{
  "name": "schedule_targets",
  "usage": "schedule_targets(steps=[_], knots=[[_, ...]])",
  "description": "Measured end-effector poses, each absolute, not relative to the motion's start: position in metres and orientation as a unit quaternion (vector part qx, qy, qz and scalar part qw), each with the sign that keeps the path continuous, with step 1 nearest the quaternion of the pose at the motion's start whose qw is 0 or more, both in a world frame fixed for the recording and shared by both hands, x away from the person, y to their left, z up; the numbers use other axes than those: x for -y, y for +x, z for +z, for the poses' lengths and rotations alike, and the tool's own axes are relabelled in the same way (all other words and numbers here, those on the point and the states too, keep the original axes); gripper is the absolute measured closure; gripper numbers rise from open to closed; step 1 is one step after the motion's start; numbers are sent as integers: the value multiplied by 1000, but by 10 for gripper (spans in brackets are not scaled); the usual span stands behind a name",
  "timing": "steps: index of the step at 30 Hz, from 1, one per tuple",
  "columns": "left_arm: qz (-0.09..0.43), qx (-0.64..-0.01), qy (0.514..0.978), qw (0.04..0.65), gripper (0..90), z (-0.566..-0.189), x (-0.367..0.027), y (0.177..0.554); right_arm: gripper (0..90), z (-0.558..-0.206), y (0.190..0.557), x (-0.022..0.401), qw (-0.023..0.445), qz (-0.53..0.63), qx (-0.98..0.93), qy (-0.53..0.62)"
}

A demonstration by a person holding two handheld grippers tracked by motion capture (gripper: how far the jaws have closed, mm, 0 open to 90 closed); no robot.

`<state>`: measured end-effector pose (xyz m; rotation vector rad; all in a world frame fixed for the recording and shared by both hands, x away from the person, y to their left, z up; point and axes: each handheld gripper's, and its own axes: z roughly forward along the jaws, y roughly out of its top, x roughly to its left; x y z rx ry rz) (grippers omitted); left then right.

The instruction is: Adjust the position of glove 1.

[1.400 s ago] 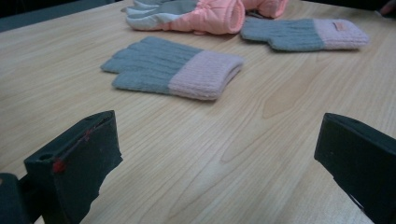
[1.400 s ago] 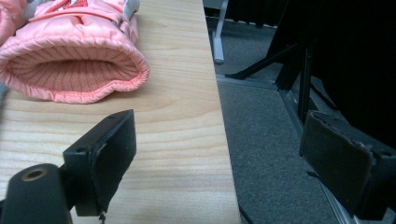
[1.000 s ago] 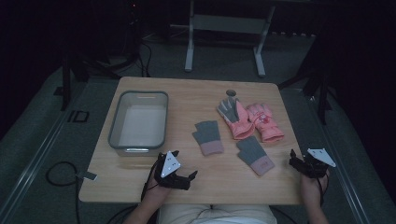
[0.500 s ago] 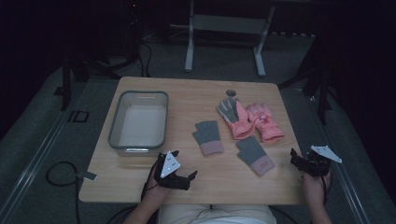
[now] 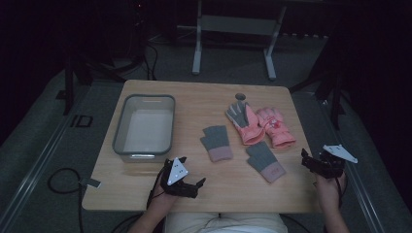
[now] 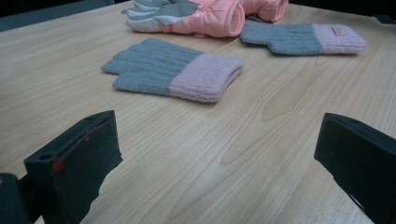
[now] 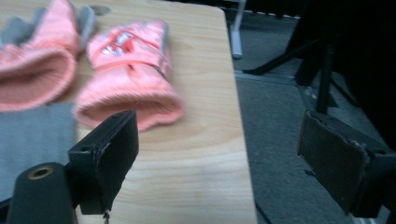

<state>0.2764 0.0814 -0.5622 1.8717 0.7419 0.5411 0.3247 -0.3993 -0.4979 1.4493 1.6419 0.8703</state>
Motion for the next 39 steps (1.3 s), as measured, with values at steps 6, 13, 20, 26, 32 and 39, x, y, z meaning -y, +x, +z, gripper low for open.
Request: schedule_targets(steps=[6, 13, 20, 26, 32, 39], knots=[[225, -308, 775, 504, 0, -562, -81, 276, 120, -480, 327, 391, 381, 348, -647, 561], [225, -307, 775, 504, 0, -562, -82, 276, 128, -456, 332, 385, 390, 361, -642, 552], [224, -308, 775, 505, 0, -562, -82, 276, 145, -434, 338, 375, 377, 374, -656, 537], [224, -310, 773, 506, 0, -562, -82, 276, 134, -429, 345, 360, 340, 377, -680, 529], [226, -311, 772, 507, 0, -562, -82, 276, 113, -424, 349, 344, 326, 397, -690, 510], [223, -309, 771, 509, 0, -562, -84, 277, 114, -424, 352, 325, 310, 428, -699, 482]])
